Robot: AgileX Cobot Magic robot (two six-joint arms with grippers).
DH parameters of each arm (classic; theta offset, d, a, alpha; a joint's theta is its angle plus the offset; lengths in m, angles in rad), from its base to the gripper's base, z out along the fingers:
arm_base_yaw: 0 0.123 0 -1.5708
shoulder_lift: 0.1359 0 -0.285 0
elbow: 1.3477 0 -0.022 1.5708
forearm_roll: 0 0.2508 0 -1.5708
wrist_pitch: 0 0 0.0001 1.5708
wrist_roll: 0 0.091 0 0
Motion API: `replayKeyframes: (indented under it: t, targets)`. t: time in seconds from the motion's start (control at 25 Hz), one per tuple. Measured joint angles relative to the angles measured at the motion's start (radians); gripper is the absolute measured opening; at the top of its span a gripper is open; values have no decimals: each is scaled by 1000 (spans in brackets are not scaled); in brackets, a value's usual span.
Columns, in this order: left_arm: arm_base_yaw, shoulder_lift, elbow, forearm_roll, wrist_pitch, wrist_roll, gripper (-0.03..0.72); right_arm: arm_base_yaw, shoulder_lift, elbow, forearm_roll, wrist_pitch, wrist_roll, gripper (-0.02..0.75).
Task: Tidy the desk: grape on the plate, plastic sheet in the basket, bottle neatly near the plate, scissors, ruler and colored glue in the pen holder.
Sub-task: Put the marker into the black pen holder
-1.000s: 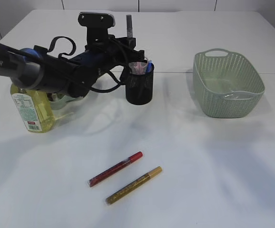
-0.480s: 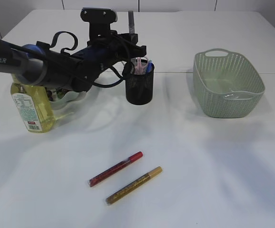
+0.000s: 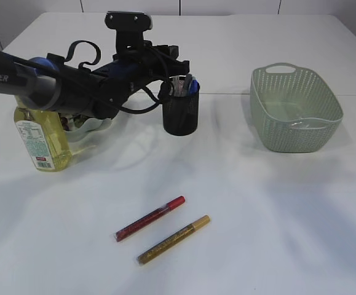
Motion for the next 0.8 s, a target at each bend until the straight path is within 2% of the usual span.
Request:
replayKeyframes:
  t: [0.44, 0.6, 0.8]
  targets:
    - [0, -34, 0, 0, 34, -2, 188, 0, 0, 0, 0, 0, 0, 279]
    - [0, -97, 0, 0, 204, -2, 202, 0, 0, 0, 0, 0, 0, 279]
    - [0, -183, 0, 0, 528, -2, 209, 0, 0, 0, 9, 0, 0, 279]
